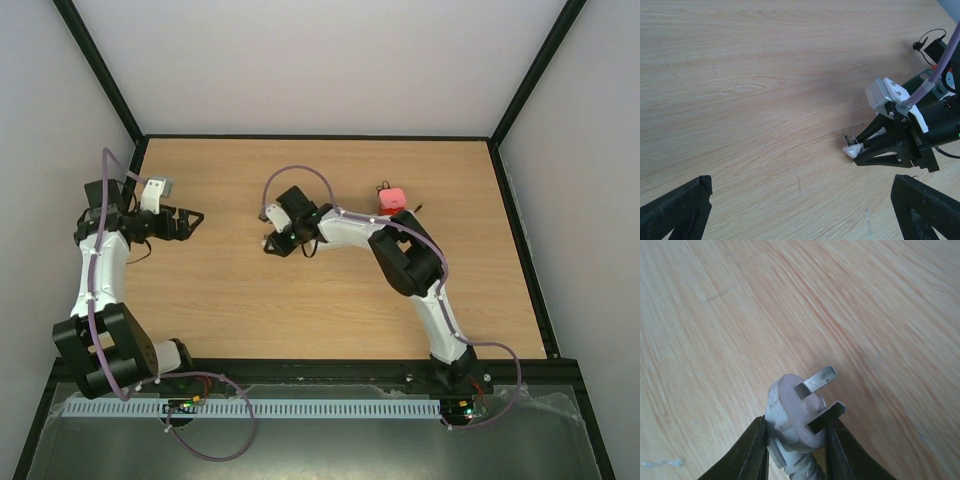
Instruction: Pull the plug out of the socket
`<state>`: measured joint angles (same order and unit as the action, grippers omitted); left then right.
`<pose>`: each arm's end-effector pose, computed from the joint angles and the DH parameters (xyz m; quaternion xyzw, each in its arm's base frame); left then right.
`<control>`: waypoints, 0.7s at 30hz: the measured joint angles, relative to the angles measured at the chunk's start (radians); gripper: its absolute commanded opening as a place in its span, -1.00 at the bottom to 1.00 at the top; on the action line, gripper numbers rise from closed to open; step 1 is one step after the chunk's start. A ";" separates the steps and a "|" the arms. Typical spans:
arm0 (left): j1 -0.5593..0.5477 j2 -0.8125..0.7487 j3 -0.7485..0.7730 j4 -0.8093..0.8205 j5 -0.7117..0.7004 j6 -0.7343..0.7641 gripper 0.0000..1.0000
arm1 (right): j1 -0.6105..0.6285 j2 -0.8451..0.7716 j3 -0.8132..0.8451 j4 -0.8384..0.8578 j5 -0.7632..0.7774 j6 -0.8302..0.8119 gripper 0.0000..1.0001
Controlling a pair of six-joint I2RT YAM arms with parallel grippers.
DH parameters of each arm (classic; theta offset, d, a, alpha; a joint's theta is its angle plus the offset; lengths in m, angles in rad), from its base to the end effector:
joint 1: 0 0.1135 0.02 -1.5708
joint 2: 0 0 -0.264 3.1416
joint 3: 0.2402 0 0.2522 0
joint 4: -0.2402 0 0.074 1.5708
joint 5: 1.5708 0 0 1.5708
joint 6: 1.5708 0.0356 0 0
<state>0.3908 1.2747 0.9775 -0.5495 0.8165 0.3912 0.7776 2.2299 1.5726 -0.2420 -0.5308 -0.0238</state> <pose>0.2502 0.0750 0.2779 0.1408 0.8583 -0.2194 0.4420 0.3276 0.3478 0.1381 -0.4350 0.8052 0.3473 0.2045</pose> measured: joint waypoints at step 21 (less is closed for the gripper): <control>0.000 0.038 0.090 -0.073 -0.009 0.073 0.99 | 0.143 0.105 0.182 0.028 -0.091 0.074 0.27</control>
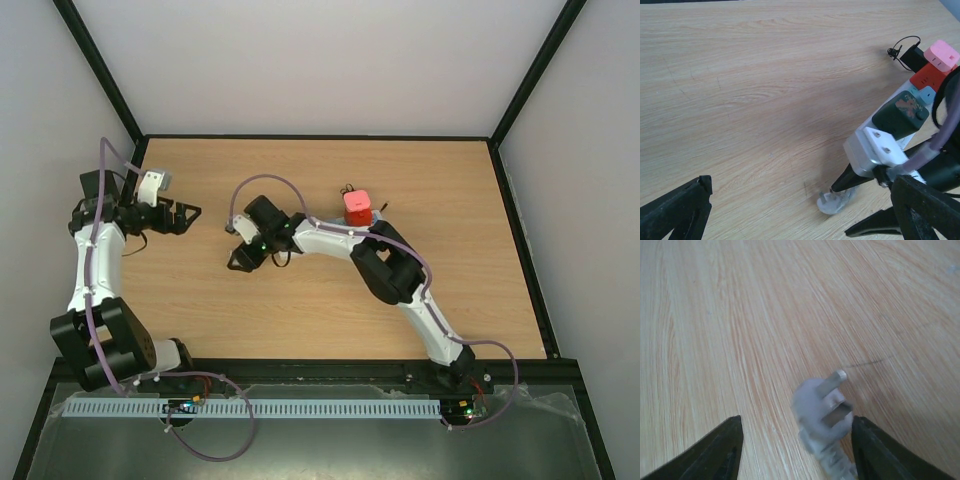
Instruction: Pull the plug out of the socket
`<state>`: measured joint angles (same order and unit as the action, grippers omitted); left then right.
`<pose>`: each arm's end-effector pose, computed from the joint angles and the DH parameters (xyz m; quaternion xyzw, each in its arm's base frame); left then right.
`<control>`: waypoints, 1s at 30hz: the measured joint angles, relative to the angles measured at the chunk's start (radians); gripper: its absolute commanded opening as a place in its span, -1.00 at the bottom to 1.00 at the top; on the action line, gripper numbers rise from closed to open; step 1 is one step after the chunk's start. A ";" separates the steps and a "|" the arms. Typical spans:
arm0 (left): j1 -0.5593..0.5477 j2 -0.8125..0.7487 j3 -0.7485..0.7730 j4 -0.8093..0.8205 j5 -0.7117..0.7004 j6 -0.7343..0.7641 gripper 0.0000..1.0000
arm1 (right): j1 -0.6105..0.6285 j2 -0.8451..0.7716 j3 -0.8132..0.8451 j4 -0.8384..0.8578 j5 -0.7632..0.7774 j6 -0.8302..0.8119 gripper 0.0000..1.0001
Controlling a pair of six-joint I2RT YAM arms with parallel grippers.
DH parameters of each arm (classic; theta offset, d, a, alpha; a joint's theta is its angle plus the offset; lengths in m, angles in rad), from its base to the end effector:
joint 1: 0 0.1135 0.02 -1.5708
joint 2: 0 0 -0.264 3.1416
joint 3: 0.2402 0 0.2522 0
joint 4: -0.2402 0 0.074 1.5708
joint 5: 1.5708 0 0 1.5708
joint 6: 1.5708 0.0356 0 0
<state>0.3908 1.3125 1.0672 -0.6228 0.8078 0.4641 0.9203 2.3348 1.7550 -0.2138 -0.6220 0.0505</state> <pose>0.2580 0.0785 0.2922 0.1668 0.8578 -0.2046 0.4410 0.2939 0.4205 0.1467 -0.4763 0.7502 0.4188 0.1869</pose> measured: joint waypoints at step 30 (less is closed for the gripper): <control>-0.442 0.413 0.151 -0.061 -0.269 0.288 0.20 | -0.567 -0.767 -0.515 -0.254 -0.045 -0.233 0.47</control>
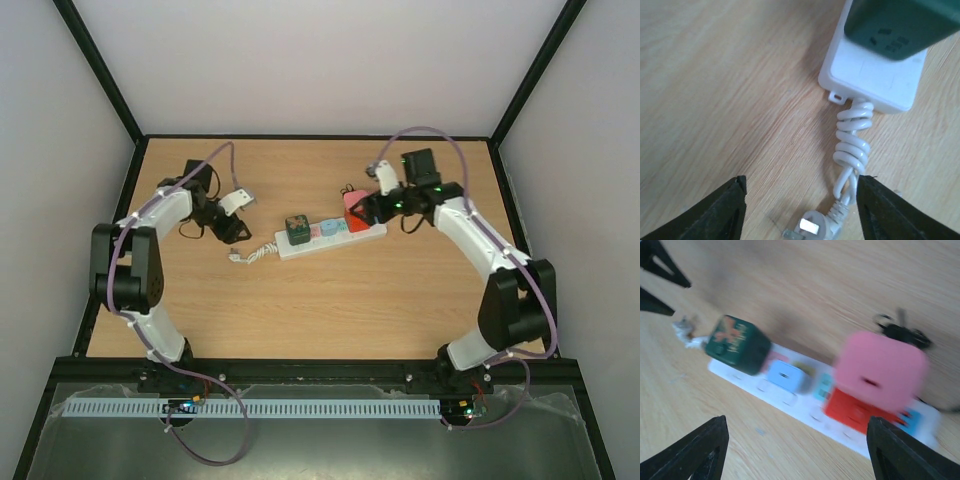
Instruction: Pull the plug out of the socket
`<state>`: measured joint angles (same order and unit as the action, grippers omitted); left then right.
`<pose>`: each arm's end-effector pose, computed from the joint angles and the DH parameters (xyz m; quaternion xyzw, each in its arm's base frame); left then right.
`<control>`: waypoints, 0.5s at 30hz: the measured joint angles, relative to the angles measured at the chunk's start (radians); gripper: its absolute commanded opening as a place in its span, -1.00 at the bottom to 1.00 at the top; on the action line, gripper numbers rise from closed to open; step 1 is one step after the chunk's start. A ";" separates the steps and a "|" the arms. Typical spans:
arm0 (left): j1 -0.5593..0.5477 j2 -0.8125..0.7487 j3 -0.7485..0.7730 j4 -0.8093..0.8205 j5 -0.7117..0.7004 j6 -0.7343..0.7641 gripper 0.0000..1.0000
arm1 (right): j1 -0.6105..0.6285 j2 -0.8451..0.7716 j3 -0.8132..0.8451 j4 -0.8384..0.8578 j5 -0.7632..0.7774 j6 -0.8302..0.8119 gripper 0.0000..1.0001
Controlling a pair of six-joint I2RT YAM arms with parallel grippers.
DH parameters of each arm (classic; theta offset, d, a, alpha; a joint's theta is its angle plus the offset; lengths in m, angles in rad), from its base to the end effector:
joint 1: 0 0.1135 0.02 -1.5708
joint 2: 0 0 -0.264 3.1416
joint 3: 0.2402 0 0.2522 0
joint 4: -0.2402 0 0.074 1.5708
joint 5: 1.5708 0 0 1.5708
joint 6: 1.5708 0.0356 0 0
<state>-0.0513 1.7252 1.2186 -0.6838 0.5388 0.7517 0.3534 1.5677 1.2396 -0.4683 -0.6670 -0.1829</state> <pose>0.3413 -0.0358 0.2109 0.4162 0.8516 -0.1830 0.2608 0.3130 0.1389 0.2825 -0.3510 0.8109 0.3324 0.3297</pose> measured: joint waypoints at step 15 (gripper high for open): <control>-0.153 0.088 -0.139 0.127 -0.234 0.104 -0.24 | -0.310 -0.029 -0.207 -0.076 0.130 -0.068 0.07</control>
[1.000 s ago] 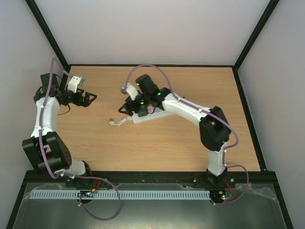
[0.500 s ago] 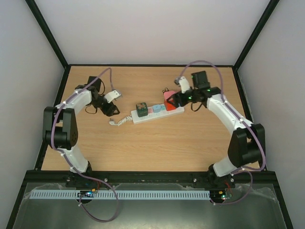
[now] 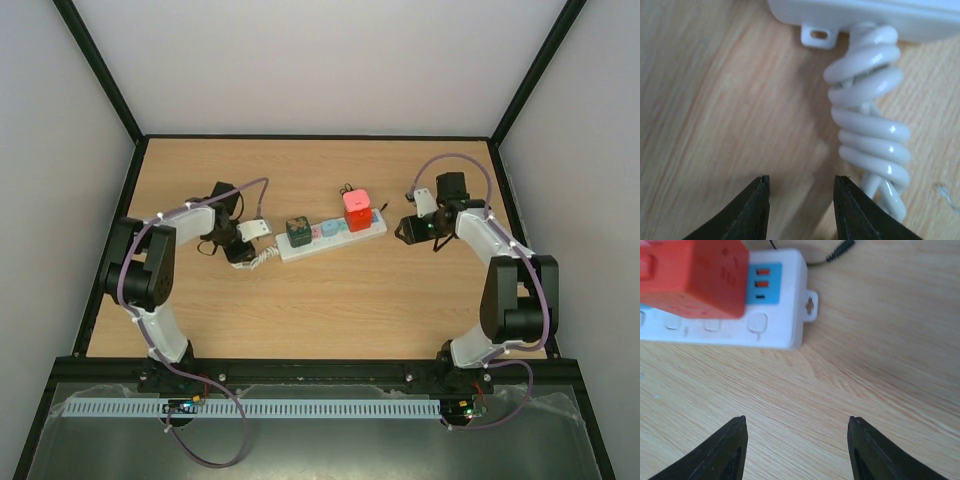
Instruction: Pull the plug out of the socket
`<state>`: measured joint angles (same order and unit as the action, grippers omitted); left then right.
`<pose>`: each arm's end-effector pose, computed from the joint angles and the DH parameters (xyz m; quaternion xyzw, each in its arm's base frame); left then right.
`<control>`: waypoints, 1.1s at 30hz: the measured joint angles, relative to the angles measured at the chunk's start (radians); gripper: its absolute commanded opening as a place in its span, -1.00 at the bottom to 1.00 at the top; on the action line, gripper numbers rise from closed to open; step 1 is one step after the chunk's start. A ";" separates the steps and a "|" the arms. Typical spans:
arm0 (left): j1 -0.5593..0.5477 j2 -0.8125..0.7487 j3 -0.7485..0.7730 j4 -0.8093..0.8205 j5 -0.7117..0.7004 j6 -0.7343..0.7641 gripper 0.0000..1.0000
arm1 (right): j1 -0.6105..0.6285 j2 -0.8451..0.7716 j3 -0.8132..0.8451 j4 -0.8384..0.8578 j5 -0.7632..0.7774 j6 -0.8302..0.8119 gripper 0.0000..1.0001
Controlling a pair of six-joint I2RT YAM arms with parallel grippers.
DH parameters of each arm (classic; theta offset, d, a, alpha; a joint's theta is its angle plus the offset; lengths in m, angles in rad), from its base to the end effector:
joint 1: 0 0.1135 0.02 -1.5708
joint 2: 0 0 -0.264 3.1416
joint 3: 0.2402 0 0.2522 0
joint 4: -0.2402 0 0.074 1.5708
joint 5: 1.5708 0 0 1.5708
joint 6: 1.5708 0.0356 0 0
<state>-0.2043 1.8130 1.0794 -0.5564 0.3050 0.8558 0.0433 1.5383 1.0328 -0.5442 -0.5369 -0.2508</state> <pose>0.3262 -0.0785 0.1466 0.5131 0.8336 -0.0982 0.1792 0.3058 0.0315 0.2205 -0.2041 0.9116 0.2292 0.2736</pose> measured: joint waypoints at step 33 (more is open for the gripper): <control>-0.547 -0.285 -0.282 -0.029 0.152 0.047 -0.04 | 0.056 0.374 0.122 0.219 -0.116 0.057 0.07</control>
<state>-0.7513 1.5276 0.7979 -0.5854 0.4568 0.9031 0.0998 1.9121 1.1545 -0.3252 -0.6533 -0.1940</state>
